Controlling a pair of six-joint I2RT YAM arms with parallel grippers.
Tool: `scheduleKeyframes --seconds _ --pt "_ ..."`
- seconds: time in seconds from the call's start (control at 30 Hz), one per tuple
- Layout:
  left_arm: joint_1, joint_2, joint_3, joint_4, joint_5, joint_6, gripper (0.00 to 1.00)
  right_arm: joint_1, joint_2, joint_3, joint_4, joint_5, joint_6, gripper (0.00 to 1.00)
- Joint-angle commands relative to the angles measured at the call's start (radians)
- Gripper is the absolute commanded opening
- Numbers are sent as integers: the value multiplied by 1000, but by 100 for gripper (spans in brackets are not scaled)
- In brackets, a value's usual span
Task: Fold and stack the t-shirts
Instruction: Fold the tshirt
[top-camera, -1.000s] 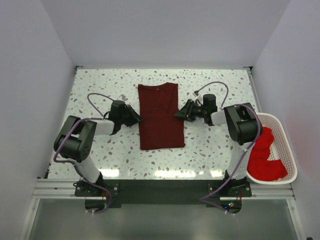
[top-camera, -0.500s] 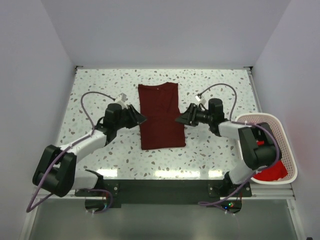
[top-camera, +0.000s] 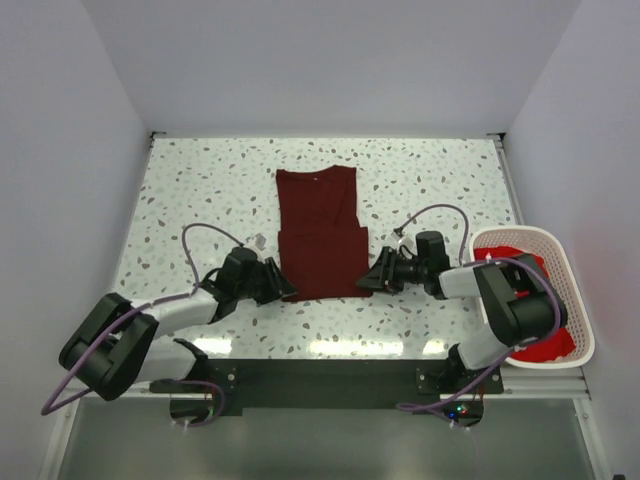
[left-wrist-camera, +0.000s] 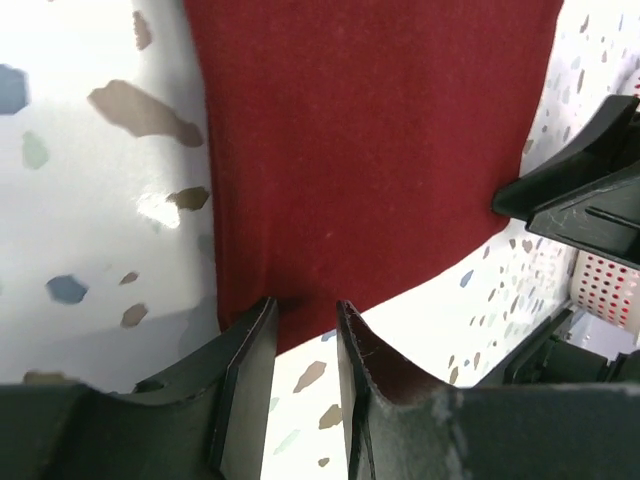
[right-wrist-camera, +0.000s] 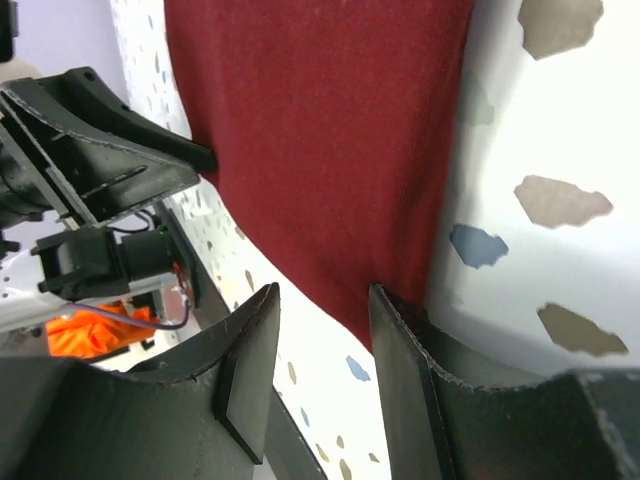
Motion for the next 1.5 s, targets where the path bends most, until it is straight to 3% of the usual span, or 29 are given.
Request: scheduleKeyframes --seconds 0.0,0.1,0.23,0.4,0.57,0.8,1.17,1.47 --pt "1 -85 -27 -156 -111 -7 36 -10 -104 -5 -163 79 -85 45" --pt "1 -231 8 -338 -180 15 41 -5 -229 72 -433 164 -177 46" --pt "-7 -326 122 -527 -242 70 55 50 -396 187 -724 350 -254 52" --pt "-44 -256 232 -684 -309 119 71 176 -380 334 -979 668 -269 57" --pt "-123 -89 352 -739 -369 154 72 296 -333 402 -1033 789 -234 61" --pt "-186 63 426 -728 -415 164 54 366 -249 420 -1000 827 -207 59" --pt "-245 200 441 -702 -467 164 47 435 -131 451 -967 879 -194 58" --pt "-263 233 421 -701 -474 151 29 454 -83 476 -967 896 -190 57"
